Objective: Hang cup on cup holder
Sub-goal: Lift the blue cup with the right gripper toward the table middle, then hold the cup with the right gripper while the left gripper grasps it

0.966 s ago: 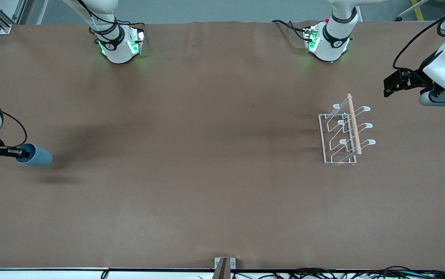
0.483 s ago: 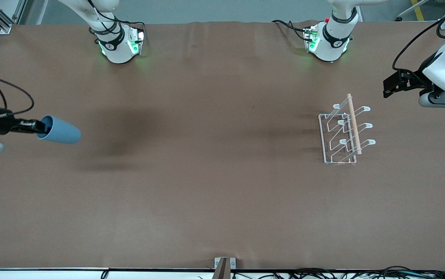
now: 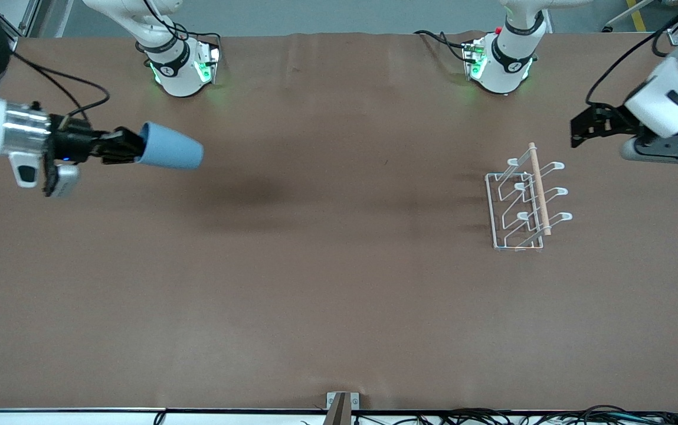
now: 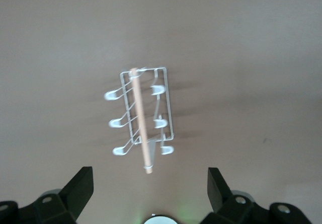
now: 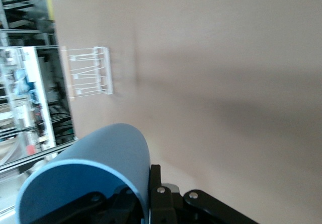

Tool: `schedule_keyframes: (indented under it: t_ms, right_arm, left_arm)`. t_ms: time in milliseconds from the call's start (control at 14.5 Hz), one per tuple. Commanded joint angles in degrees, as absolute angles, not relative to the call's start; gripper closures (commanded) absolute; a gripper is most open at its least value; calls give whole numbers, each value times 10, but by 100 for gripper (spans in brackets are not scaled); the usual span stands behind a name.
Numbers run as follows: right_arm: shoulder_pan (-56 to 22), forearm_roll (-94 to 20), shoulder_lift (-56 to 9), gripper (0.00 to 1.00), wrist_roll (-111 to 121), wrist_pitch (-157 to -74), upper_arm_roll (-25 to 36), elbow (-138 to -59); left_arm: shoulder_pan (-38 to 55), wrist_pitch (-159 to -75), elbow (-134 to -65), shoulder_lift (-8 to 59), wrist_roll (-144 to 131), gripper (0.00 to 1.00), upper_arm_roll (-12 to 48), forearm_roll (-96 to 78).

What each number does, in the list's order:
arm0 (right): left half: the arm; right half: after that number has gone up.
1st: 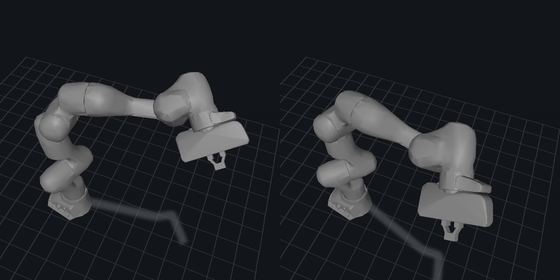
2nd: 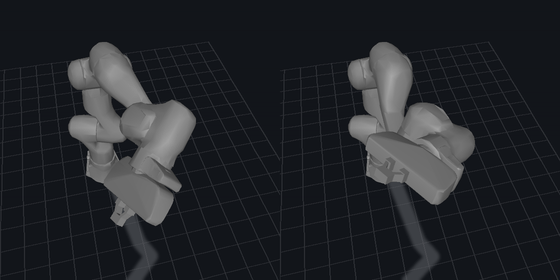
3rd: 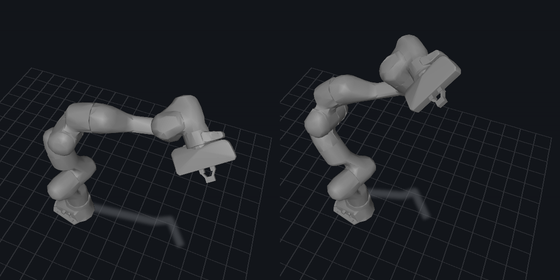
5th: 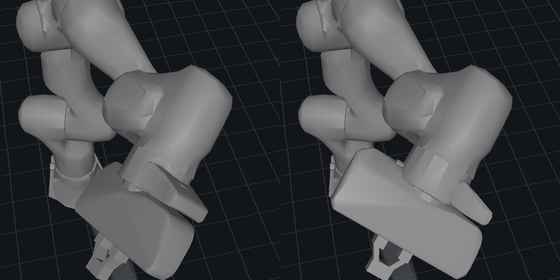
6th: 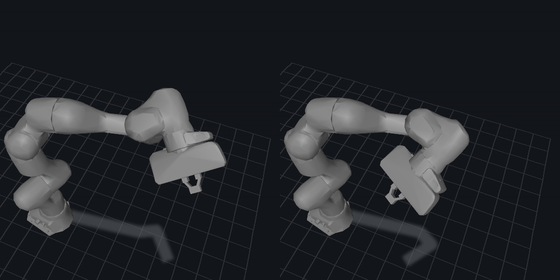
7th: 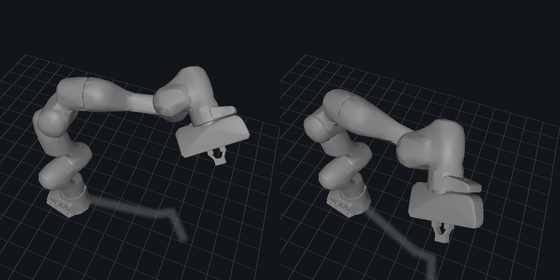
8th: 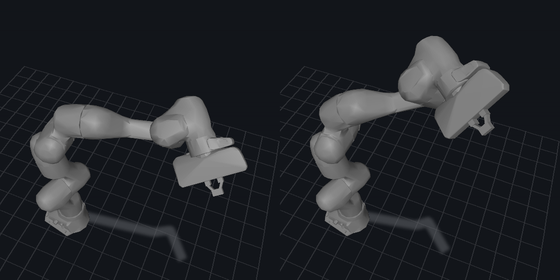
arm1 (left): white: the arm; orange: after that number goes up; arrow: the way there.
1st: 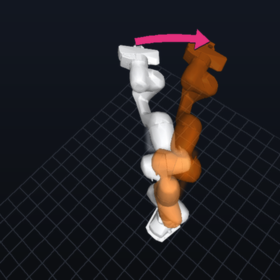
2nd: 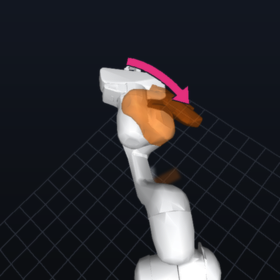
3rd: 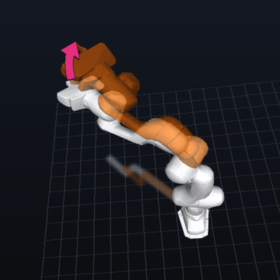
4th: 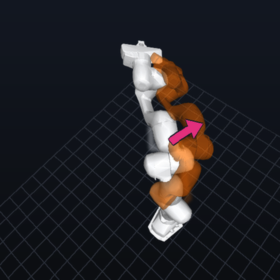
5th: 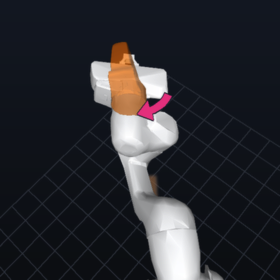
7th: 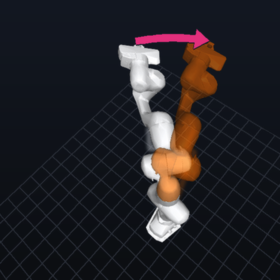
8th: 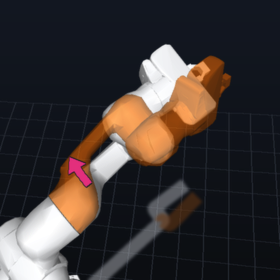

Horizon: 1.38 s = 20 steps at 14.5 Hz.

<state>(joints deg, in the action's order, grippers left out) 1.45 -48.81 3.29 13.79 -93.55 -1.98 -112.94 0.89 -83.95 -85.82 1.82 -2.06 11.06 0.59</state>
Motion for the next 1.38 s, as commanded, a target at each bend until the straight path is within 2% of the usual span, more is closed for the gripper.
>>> schedule_keyframes:
  t_ms: [0, 207, 621, 897, 1103, 1310]
  right_arm:
    - [-26, -570, 51, 100, 127, -950, -14, -1153]
    - [-68, -642, 48, 100, 127, -955, -14, -1153]
    - [-163, -763, 21, 100, 126, -1060, -14, -1149]
    - [-183, -795, -10, 100, 131, -1057, -15, -1139]
    - [-179, -816, -25, 100, 136, -1049, -14, -1138]
    - [-160, -824, -56, 98, 200, -975, -10, -1134]
  left_arm:
    - [60, -831, -787, 62, -25, 0, 123, 6]
    - [122, -844, -783, 63, -20, 0, 125, 4]
    - [250, -951, -779, 65, -20, 0, 130, 4]
    - [293, -959, -756, 62, -18, 0, 132, 4]
    - [298, -991, -732, 78, 0, 0, 161, 4]
    - [298, -1054, -729, 115, -3, 0, 189, 4]
